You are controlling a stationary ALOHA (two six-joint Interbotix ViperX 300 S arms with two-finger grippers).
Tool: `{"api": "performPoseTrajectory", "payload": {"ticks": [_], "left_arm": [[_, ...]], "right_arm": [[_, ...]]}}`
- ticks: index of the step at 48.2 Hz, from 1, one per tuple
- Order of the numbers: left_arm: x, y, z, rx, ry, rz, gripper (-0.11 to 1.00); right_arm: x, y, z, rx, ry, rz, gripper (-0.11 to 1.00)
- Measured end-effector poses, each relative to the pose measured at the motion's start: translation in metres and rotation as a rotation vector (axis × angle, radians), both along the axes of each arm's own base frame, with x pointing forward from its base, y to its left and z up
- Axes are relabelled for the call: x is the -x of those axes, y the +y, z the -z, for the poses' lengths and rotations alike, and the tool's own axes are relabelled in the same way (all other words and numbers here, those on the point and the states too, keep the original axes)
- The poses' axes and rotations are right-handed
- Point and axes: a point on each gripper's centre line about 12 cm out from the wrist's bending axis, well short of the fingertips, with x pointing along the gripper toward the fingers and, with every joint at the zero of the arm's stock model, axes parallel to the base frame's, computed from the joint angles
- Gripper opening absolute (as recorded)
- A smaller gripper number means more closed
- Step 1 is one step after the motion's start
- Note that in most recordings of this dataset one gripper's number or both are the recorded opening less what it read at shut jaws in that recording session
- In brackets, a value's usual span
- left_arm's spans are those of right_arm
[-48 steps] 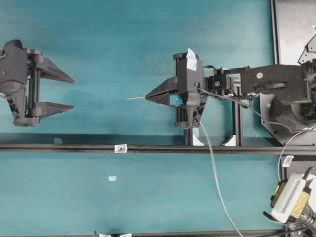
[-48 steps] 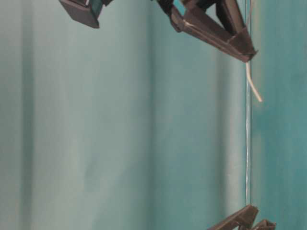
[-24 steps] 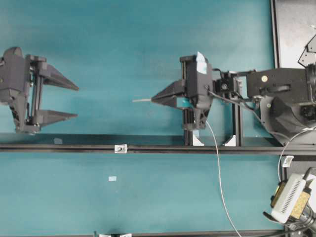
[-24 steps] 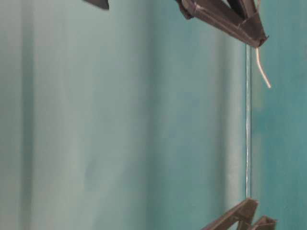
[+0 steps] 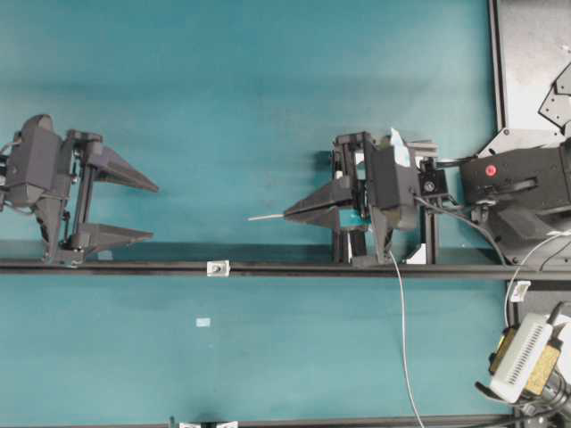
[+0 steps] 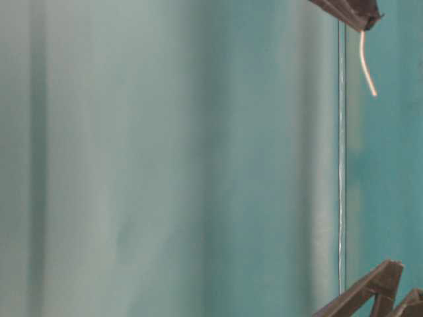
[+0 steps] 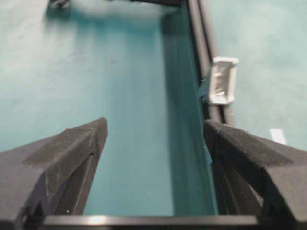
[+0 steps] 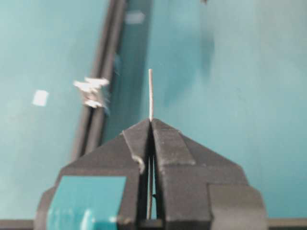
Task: Insert the wire into the hole on the right side and pull it with the left arm.
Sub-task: 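Carry the wire tip with the right gripper toward the white bracket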
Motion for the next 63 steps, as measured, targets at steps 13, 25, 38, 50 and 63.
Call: {"api": "performPoseTrajectory", "payload": {"ticks": [13, 25, 38, 50, 63], "left_arm": [[-0.005, -0.010, 0.011, 0.002, -0.029, 0.029, 0.87], [-0.020, -0.023, 0.021, 0.008, -0.049, 0.057, 0.87], [-0.032, -0.032, 0.032, 0.011, -0.062, 0.074, 0.86], [-0.032, -0.035, 0.038, 0.011, -0.068, 0.081, 0.86], [-0.033, -0.039, 0.043, 0.028, -0.059, 0.087, 0.86]], "right_arm": [[-0.002, 0.014, 0.018, 0.032, -0.006, 0.027, -0.08], [0.003, 0.036, 0.027, 0.089, -0.024, 0.061, -0.08], [0.010, 0.058, 0.037, 0.131, -0.052, 0.086, -0.08], [0.002, 0.066, 0.055, 0.162, -0.032, 0.094, -0.08], [-0.005, 0.070, 0.066, 0.182, -0.020, 0.094, -0.08]]}}
